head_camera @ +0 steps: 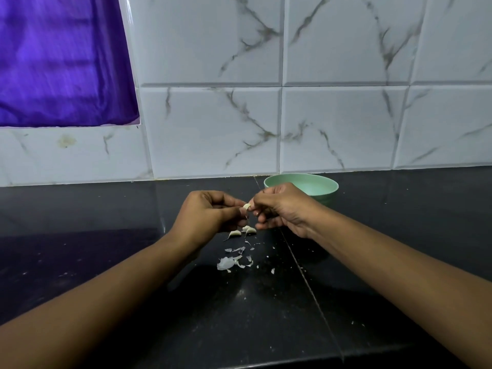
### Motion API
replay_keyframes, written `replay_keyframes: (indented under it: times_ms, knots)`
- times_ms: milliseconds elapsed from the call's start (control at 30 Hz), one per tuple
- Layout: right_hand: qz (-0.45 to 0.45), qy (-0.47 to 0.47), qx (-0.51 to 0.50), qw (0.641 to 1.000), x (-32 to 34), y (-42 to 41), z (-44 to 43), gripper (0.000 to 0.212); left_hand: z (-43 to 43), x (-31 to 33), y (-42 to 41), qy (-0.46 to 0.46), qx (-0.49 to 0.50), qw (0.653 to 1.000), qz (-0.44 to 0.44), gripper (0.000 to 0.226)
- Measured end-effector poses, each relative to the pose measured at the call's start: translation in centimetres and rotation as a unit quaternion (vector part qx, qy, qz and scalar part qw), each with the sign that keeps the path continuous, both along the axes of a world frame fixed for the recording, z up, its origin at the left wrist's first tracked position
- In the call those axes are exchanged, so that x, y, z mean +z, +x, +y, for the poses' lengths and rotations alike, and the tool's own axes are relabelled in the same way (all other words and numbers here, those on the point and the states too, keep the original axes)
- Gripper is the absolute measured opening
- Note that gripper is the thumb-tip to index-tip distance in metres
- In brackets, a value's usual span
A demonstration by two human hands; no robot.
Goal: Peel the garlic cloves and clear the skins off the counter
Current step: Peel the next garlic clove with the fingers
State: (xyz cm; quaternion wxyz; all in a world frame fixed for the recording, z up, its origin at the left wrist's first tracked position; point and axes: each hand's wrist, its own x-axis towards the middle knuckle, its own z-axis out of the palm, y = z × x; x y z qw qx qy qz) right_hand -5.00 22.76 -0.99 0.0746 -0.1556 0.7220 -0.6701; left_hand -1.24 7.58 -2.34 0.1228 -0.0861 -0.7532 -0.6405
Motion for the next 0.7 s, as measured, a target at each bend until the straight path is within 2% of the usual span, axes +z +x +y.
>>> replay_keyframes:
  times_ms: [300,367,533,700]
  knots:
    - [0.002,0.007,0.044,0.999,0.02,-0.40,0.52,0.004,-0.05,-0.20,-0.17,0.047,-0.009,0.998,-0.032,0.010]
    - [0.011,0.015,0.051,0.999,0.05,-0.52,0.64,0.008,-0.11,-0.28,-0.20,0.052,-0.005,0.998,-0.032,0.011]
    - [0.043,0.028,0.031,0.998,-0.31,-0.66,0.41,0.005,-0.03,-0.46,-0.28,0.076,-0.008,0.996,-0.037,0.003]
    - [0.089,0.041,-0.010,0.995,-0.63,-0.46,-0.14,0.006,0.15,-0.40,-0.26,0.082,-0.006,0.996,-0.029,0.005]
